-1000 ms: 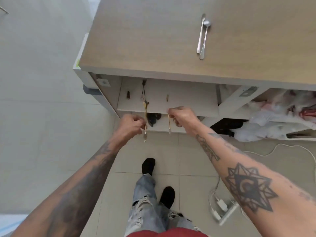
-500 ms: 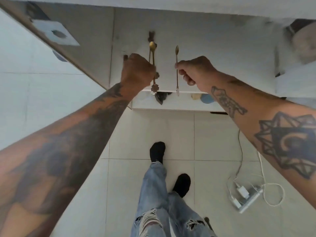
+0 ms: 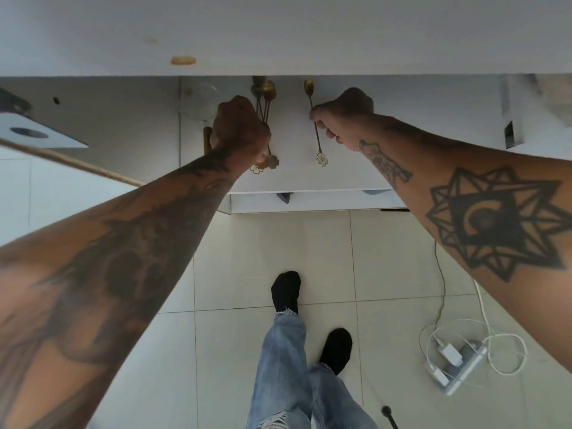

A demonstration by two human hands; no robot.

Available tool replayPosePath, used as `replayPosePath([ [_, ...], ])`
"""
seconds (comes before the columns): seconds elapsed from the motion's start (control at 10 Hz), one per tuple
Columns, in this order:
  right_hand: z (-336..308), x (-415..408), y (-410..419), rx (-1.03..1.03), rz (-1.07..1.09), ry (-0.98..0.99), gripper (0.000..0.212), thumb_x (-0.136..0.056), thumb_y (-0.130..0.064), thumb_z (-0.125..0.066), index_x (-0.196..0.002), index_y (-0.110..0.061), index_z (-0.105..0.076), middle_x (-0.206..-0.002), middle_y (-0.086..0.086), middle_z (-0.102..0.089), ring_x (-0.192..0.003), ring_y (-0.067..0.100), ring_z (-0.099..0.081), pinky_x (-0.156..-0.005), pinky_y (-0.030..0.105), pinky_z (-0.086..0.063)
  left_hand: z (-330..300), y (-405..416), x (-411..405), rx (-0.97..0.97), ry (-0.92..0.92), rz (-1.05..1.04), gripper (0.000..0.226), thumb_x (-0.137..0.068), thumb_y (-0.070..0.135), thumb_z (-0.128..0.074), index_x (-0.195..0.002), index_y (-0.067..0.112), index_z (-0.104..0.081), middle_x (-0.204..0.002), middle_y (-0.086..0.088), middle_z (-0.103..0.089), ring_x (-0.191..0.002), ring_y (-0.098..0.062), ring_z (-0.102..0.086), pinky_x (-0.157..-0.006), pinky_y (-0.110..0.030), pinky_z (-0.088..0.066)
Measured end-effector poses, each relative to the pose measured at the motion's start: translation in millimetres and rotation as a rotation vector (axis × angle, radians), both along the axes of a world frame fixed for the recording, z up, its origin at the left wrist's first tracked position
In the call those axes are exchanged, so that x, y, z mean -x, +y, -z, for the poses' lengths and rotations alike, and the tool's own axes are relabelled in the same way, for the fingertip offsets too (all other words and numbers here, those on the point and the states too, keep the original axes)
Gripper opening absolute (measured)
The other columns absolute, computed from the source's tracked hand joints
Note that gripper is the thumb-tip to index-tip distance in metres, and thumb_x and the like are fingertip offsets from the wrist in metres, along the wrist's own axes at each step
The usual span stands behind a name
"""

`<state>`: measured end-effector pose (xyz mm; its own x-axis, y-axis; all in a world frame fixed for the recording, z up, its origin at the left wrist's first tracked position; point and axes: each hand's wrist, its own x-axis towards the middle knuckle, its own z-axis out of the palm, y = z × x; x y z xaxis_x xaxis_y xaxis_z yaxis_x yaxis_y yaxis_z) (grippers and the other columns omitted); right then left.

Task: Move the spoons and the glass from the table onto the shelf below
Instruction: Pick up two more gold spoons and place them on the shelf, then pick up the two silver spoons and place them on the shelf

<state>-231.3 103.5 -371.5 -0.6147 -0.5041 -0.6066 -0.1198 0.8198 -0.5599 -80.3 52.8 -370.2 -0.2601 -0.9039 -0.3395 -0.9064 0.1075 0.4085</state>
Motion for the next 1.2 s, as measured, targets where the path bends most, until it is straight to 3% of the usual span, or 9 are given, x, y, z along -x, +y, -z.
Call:
replayPosePath([
  [0.2,-7,5,11,0.048,0.051,-0.034,0.011,-0.079,-0.012,-0.071,-0.072,-0.004,-0.071,-0.065,0.003,-0.067,-0.038,0.008,-0.052,-0.034,0.014,-0.036,-7,5,-4,-0.045,0.075,-0.118,0.038,-0.097,0.023,-0.054,-0.12,-0.005,-0.064,-0.117,-0.017,-0.07,-0.109,-0.029,-0.068,-0.093,-0.027,-0.05],
  [0.3,-22,13,28,0.046,0.053,-0.036,0.014,-0.081,-0.015,-0.072,-0.074,-0.002,-0.07,-0.068,0.002,-0.068,-0.043,0.008,-0.055,-0.036,0.016,-0.039,-23,13,-7,-0.096,0.054,-0.16,0.036,-0.094,0.019,-0.052,-0.122,0.0,-0.065,-0.12,-0.018,-0.068,-0.107,-0.034,-0.069,-0.091,-0.043,-0.057],
  [0.4,-46,23,53,0.052,0.053,-0.022,0.014,-0.084,-0.018,-0.072,-0.078,-0.006,-0.07,-0.073,0.002,-0.07,-0.046,0.008,-0.057,-0.037,0.016,-0.04,-58,32,-14,-0.114,0.099,-0.158,0.028,-0.092,0.014,-0.054,-0.108,-0.002,-0.071,-0.104,-0.018,-0.074,-0.089,-0.031,-0.073,-0.079,-0.04,-0.062],
  [0.5,-79,35,88,0.063,0.044,0.012,0.019,-0.085,-0.021,-0.069,-0.07,-0.009,-0.068,-0.076,0.003,-0.071,-0.049,0.01,-0.059,-0.048,0.02,-0.046,-85,51,-29,-0.151,0.135,-0.117,0.021,-0.092,0.01,-0.054,-0.094,0.0,-0.072,-0.092,-0.016,-0.073,-0.061,-0.017,-0.067,-0.052,-0.024,-0.056],
  [0.6,-117,52,138,0.058,0.03,0.031,0.021,-0.085,-0.022,-0.063,-0.066,-0.014,-0.065,-0.074,0.004,-0.071,-0.059,0.017,-0.061,-0.067,0.034,-0.049,-121,71,-48,-0.212,0.206,-0.14,0.018,-0.093,0.008,-0.056,-0.098,0.002,-0.072,-0.1,-0.017,-0.074,-0.067,-0.02,-0.07,-0.052,-0.023,-0.058],
  [0.7,-157,76,187,0.042,0.141,0.043,0.016,-0.084,-0.022,-0.06,-0.071,-0.014,-0.065,-0.069,0.001,-0.069,-0.059,0.017,-0.059,-0.066,0.034,-0.045,-167,90,-66,-0.224,0.268,-0.174,0.011,-0.085,0.006,-0.065,-0.083,0.011,-0.075,-0.099,-0.011,-0.078,-0.076,-0.024,-0.077,-0.074,-0.039,-0.064],
  [0.9,-247,123,263,0.196,0.342,0.067,0.015,-0.084,-0.027,-0.067,-0.079,-0.013,-0.067,-0.086,0.015,-0.074,-0.069,0.028,-0.06,-0.058,0.034,-0.04,-269,124,-70,-0.283,0.306,0.092,0.015,-0.091,0.026,-0.066,-0.085,0.019,-0.078,-0.077,0.006,-0.08,-0.064,-0.008,-0.073,-0.063,-0.026,-0.057],
  [1.0,-289,141,277,0.254,0.386,0.102,0.023,-0.087,-0.027,-0.066,-0.089,-0.004,-0.069,-0.078,0.013,-0.071,-0.067,0.027,-0.056,-0.059,0.035,-0.041,-320,125,-57,-0.388,0.326,0.213,0.024,-0.094,0.031,-0.065,-0.084,0.014,-0.078,-0.08,-0.001,-0.08,-0.066,-0.015,-0.071,-0.067,-0.032,-0.055],
  [1.2,-370,156,247,0.356,0.341,0.116,0.024,-0.086,-0.029,-0.069,-0.086,-0.005,-0.071,-0.079,0.012,-0.07,-0.066,0.024,-0.06,-0.053,0.03,-0.042,-398,82,-11,-0.201,0.424,0.179,0.013,-0.092,0.021,-0.068,-0.09,0.011,-0.075,-0.075,-0.003,-0.08,-0.053,-0.013,-0.067,-0.052,-0.024,-0.05],
])
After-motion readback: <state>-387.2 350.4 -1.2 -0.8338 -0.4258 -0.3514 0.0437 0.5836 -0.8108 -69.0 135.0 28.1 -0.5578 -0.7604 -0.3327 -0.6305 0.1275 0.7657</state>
